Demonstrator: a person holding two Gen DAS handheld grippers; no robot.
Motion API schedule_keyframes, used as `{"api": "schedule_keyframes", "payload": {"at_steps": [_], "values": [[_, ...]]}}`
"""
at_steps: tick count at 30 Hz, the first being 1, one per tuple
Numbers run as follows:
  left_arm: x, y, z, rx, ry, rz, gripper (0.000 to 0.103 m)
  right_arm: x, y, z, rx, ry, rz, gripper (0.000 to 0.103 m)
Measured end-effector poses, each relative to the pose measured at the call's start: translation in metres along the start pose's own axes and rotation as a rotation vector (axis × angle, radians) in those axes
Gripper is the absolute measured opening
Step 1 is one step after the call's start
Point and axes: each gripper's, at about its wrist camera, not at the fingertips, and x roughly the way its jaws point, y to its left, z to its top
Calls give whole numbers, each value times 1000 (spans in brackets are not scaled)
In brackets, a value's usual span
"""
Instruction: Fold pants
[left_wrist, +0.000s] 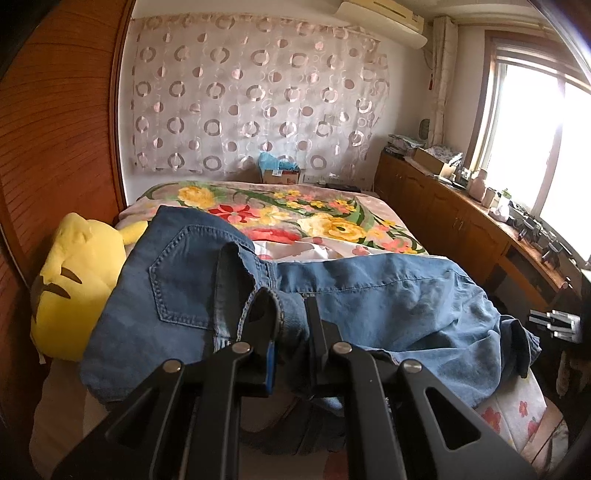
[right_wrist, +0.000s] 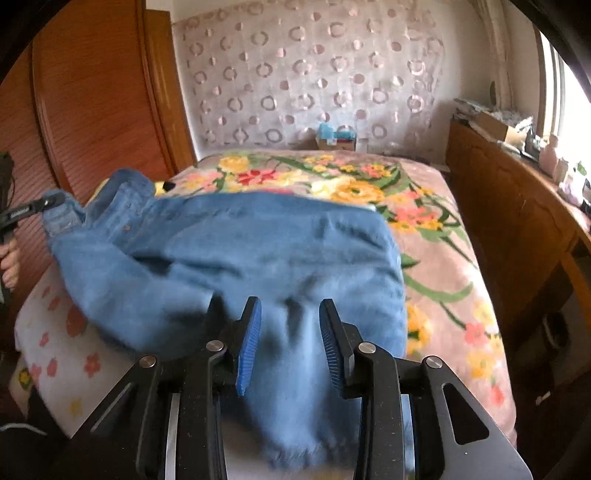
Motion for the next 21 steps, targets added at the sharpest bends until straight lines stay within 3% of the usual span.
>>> {"api": "schedule_keyframes", "payload": {"at_steps": [11,19,20,21], "values": [[0,1,-2,-1,-2,0,10,-6,17,-50,6,85,-59,39],[-4,3,-6,-8,0,0,10,6,8,-62,37,107,-114,38],[-5,2,-7,-8,1,-2,10,6,6,-62,41,104,-114,23],[-6,2,-7,-7,0,-1,10,6,3,-61,50,97,-104,1]]}}
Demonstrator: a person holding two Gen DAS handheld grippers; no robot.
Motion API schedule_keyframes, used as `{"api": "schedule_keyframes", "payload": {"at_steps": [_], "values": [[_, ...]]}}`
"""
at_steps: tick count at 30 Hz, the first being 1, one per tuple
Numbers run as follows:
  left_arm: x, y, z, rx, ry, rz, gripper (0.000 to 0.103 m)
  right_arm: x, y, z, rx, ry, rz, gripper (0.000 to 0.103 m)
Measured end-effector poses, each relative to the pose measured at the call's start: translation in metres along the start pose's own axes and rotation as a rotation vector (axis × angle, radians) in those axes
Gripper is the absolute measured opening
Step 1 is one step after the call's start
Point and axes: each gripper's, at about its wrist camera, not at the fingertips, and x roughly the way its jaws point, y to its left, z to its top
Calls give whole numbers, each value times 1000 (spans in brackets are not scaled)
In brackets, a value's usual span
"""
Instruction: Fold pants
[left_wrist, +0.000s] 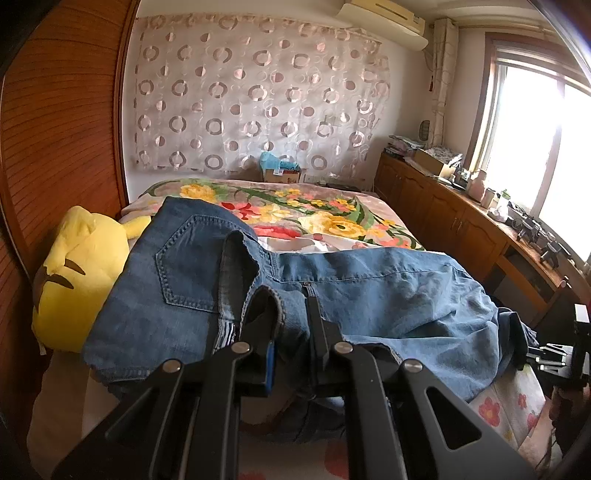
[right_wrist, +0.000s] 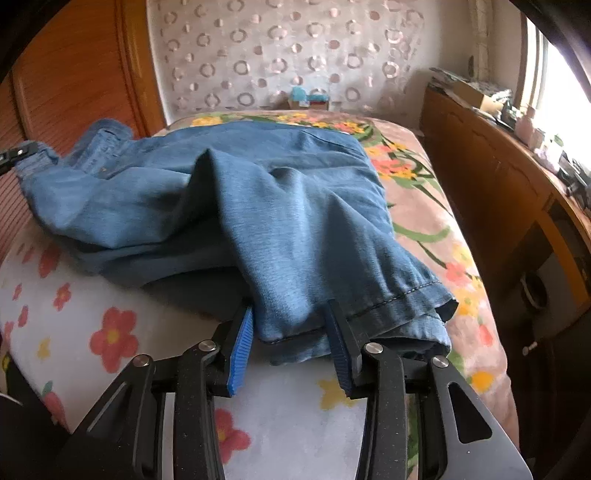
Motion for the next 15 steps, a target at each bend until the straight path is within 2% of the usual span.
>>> {"api": "schedule_keyframes", "payload": {"at_steps": [2,7,11,15], "values": [[0,0,0,1,-5,1,10,-5,-5,4,11,-25,-2,0],[-10,2,8,-13,-46,-10,10,-31,-32,32,27,-129,-70,0],[-10,3,31,-29,-71,-20,10,-47,-57,67,20,-198,-133,0],[-3,0,54,-16,-93,-10,10,-51,-76,96,14,-239,-156,0]]}}
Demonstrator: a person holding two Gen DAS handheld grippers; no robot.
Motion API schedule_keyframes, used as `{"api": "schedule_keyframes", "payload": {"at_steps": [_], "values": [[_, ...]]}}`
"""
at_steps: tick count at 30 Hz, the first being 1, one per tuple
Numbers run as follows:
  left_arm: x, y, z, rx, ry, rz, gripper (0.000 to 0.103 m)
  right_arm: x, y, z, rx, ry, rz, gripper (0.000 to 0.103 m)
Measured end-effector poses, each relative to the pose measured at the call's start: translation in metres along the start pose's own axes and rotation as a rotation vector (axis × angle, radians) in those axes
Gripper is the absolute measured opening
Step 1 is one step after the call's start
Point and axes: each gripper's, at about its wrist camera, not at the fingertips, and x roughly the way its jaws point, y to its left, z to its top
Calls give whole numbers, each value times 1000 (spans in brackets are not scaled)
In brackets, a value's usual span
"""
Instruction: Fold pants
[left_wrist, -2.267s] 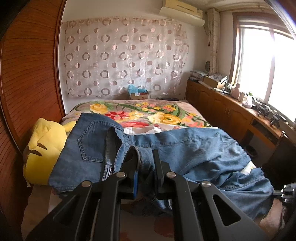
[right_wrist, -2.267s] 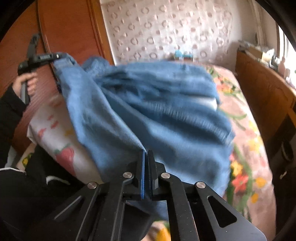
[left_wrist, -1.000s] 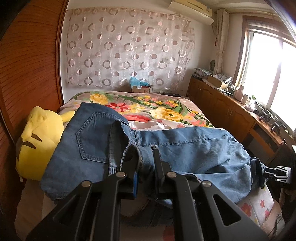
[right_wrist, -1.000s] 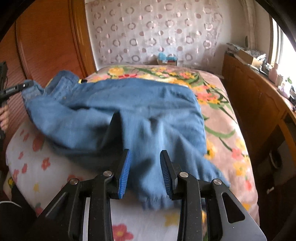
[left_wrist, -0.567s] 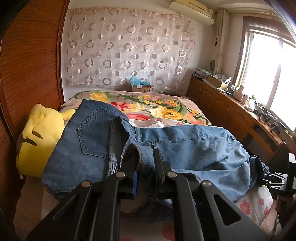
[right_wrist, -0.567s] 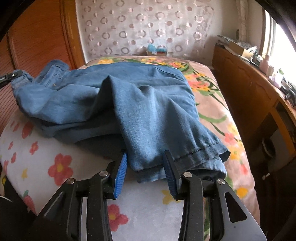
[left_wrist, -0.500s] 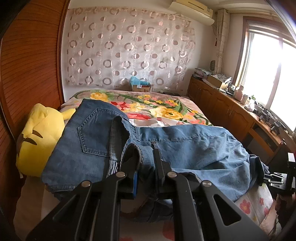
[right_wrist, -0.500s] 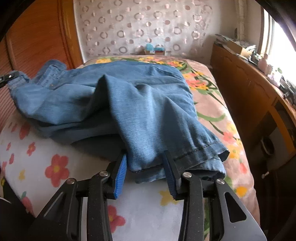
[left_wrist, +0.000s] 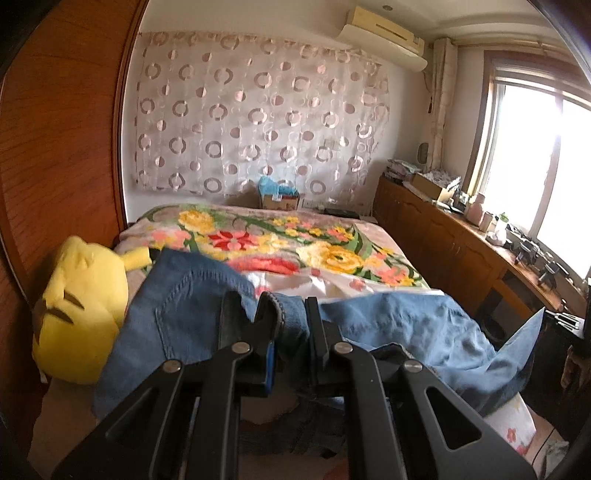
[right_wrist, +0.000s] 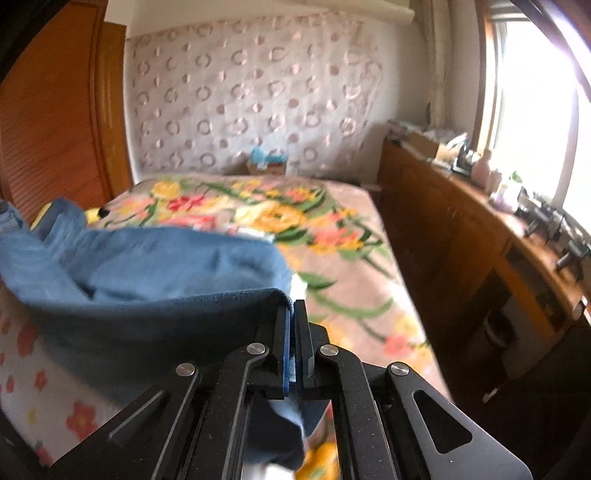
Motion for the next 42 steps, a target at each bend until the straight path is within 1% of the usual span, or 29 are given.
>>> {"api": "schedule_keyframes", "payload": {"at_steps": [5,9,14,18,21,23,25,26,27,29,30,32,33,34,35,36,37,38,42], "values": [[23,-1,20,6,-6,13,10,20,-2,25,-26,-21,-12,0],[47,6,33,-20,2,19,10,35,-6,42,-37,-40,-21,0],[74,13,44,-25,13,41,10,61,-12,71,-49,-57,-39,0],[95,17,45,-23,37,61,10,90,-8,86,-76,-42,-56,0],[110,19,42,-14,66,86,12,119,-5,86,-80,-8,-64,0],[119,21,39,-15,97,97,15,135,-7,83,-74,15,-71,0],[122,23,36,-18,112,109,17,154,-6,79,-62,52,-65,0],[121,24,35,-15,112,115,18,164,-6,75,-61,75,-68,0],[119,25,35,-13,112,115,23,170,-4,71,-59,92,-65,0],[111,24,33,-1,115,95,26,178,-2,66,-56,115,-62,0],[107,23,32,11,116,90,27,179,-2,65,-54,120,-62,0],[99,22,29,34,118,84,33,181,-2,62,-47,133,-60,0],[96,21,27,38,120,77,34,181,-2,61,-39,138,-55,0],[94,22,25,37,123,68,36,179,-3,60,-32,140,-52,2],[91,22,21,37,131,54,37,177,-3,60,-27,140,-60,12],[87,21,15,38,140,45,38,173,-3,60,-22,138,-60,27],[84,21,11,38,146,44,38,170,-4,59,-15,134,-53,33],[82,21,6,39,154,42,39,163,-3,58,-5,125,-32,35],[75,24,-16,36,196,55,40,140,12,50,-10,127,35,36]]}}
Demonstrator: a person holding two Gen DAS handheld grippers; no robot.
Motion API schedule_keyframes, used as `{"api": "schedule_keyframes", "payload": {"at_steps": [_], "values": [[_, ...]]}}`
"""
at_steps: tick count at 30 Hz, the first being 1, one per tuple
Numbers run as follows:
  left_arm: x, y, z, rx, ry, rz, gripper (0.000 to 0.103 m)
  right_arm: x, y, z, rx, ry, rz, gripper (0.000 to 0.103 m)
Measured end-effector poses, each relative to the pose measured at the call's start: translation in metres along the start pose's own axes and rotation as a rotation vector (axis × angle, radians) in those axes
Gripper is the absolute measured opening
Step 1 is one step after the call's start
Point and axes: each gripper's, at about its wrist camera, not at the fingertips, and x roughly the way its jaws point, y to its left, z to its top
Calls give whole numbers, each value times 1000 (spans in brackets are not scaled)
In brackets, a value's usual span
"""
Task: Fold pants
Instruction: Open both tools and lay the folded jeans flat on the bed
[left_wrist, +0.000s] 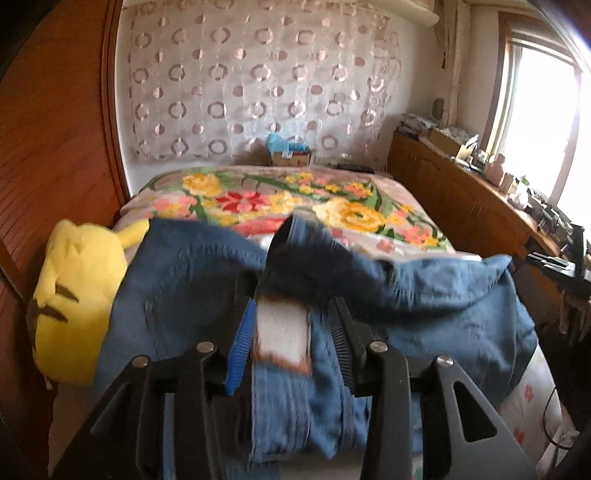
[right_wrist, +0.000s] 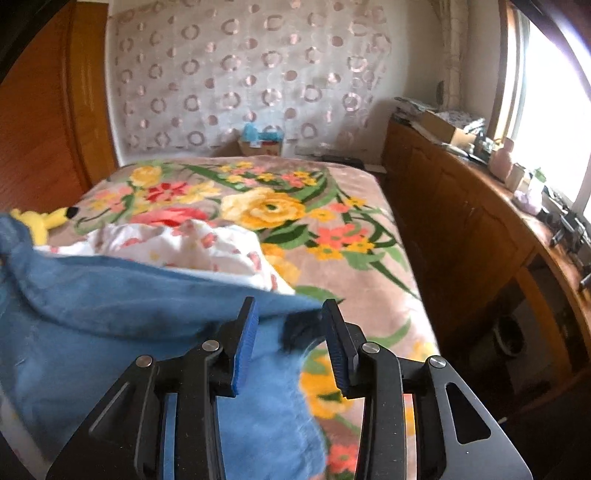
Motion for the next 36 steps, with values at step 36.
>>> {"api": "schedule_keyframes", "payload": {"at_steps": [36], "values": [[6,7,-76,1,72,63,40,59,217,9,-312,135,370,46]]}}
